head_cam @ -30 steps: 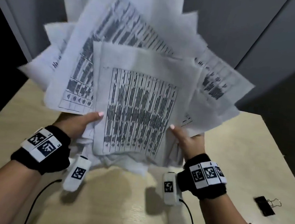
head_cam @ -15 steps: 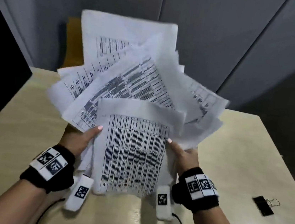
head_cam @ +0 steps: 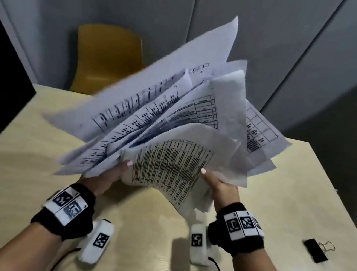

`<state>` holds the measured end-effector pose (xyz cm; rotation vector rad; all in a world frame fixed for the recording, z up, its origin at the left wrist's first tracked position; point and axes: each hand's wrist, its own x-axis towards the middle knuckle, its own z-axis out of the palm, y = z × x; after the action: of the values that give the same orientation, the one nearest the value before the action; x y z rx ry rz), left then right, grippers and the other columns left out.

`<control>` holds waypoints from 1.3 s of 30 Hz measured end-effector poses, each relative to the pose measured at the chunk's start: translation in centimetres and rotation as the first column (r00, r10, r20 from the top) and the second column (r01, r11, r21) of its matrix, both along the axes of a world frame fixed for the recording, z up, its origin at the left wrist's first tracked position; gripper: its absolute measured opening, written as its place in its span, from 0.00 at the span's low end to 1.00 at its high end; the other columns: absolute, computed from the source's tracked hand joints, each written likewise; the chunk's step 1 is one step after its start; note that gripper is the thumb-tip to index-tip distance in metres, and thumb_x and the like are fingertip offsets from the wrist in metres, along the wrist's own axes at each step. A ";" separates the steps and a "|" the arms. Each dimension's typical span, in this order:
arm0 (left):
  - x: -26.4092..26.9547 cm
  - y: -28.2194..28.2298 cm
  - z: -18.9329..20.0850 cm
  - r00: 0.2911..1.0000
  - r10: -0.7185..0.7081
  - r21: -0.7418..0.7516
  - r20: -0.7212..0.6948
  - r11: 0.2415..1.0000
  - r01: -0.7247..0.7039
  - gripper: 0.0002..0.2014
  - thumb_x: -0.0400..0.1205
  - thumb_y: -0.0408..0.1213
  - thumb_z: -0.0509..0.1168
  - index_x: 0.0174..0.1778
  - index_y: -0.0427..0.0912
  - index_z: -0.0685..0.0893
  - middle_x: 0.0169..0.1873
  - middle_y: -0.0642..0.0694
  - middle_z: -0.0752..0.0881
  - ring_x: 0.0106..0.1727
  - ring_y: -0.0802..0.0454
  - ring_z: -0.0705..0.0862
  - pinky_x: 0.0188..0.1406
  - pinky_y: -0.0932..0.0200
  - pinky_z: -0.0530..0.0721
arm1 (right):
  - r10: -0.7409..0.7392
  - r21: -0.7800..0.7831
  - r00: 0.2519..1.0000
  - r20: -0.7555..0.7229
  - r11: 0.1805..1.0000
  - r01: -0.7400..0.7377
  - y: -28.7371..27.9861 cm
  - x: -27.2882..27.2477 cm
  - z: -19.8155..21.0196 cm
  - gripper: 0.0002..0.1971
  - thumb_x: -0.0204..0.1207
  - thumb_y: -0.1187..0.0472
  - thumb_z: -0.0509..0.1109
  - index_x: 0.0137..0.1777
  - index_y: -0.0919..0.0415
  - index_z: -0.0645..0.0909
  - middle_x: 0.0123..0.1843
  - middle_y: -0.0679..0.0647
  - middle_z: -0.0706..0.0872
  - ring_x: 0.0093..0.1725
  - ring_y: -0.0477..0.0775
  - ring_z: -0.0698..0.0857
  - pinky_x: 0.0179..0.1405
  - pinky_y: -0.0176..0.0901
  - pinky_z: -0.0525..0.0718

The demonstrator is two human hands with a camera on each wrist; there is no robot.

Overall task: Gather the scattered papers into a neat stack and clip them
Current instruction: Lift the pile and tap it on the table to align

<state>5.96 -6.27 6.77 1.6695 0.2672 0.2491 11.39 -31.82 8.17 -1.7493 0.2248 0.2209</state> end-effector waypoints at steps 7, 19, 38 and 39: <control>-0.4 0.8 2.5 0.988 0.111 -0.146 0.108 0.985 -0.095 0.19 0.74 0.28 0.69 0.60 0.46 0.79 0.51 0.62 0.85 0.46 0.79 0.83 0.47 0.81 0.78 | -0.070 0.304 0.988 0.140 0.952 0.025 -0.2 0.4 1.2 0.15 0.57 0.68 0.81 0.43 0.55 0.87 0.33 0.38 0.91 0.39 0.40 0.88 0.42 0.28 0.86; -0.8 -0.9 3.0 0.992 0.103 -0.318 0.076 0.945 -0.074 0.11 0.80 0.24 0.60 0.50 0.44 0.81 0.28 0.70 0.86 0.31 0.77 0.84 0.28 0.79 0.80 | -0.110 0.265 0.987 0.115 0.961 0.076 0.4 0.7 1.2 0.16 0.66 0.68 0.78 0.54 0.69 0.83 0.41 0.48 0.87 0.39 0.42 0.86 0.29 0.18 0.79; -0.4 2.5 1.9 0.995 0.038 -0.204 0.093 0.979 -0.018 0.37 0.48 0.52 0.84 0.54 0.46 0.86 0.50 0.58 0.90 0.57 0.59 0.86 0.57 0.60 0.84 | -0.093 0.444 0.967 0.236 0.896 -0.022 -1.0 0.5 1.0 0.21 0.38 0.53 0.87 0.35 0.57 0.91 0.38 0.47 0.92 0.42 0.44 0.89 0.41 0.32 0.86; -0.4 2.3 1.7 0.997 0.015 -0.215 0.081 0.977 0.003 0.33 0.50 0.47 0.84 0.52 0.48 0.85 0.47 0.59 0.91 0.55 0.61 0.87 0.53 0.64 0.85 | -0.040 0.411 0.974 0.225 0.910 -0.058 -1.1 0.5 1.0 0.18 0.43 0.55 0.86 0.35 0.57 0.90 0.41 0.47 0.92 0.41 0.43 0.89 0.39 0.30 0.85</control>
<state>5.56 -4.00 8.46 1.4415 0.2289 0.2826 11.88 -32.93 9.22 -1.3351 -0.0022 0.0641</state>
